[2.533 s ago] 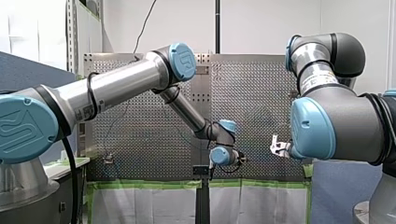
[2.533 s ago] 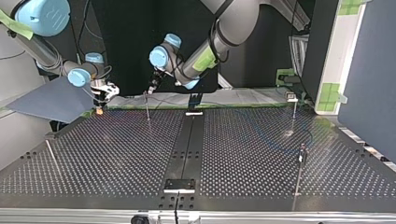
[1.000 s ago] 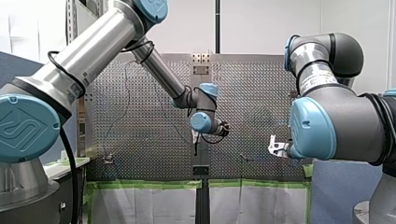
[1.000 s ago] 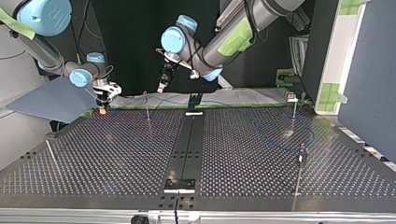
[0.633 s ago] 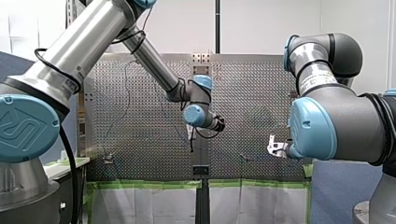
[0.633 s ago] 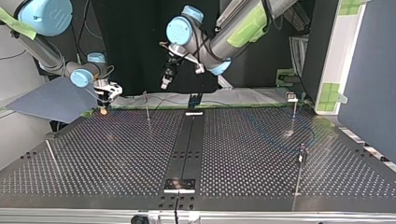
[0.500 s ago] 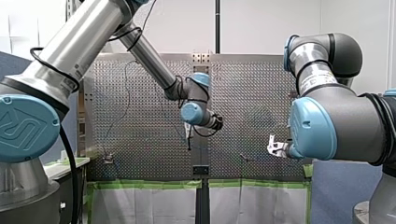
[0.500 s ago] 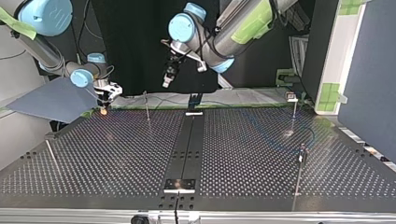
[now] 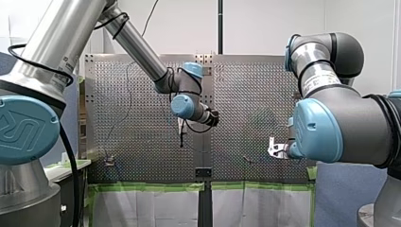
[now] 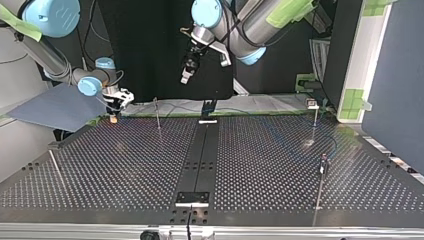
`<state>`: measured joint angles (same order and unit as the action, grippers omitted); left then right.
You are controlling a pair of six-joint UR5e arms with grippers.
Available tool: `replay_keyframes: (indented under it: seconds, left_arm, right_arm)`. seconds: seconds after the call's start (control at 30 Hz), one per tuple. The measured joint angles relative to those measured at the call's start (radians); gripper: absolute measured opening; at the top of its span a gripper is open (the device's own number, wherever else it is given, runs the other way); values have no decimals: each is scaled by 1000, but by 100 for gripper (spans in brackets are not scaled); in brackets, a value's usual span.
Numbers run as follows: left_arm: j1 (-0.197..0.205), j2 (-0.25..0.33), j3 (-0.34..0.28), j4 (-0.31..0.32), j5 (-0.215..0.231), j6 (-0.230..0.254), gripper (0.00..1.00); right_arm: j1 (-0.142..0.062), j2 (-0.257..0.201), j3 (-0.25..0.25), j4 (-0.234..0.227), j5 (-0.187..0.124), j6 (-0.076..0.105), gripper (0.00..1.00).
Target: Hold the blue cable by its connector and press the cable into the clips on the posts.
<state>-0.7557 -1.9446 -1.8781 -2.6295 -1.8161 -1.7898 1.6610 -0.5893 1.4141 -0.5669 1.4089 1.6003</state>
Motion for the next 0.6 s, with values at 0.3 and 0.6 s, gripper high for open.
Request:
replay_keyframes:
  seconds: [0.3,0.6]
  left_arm:
    - [0,89,-89,-1,-3,4,100]
    - [-1,179,-179,-1,-4,6,100]
  right_arm:
    - [11,-23,-1,14,9,-5,0]
    - [33,-81,33,64,38,-42,0]
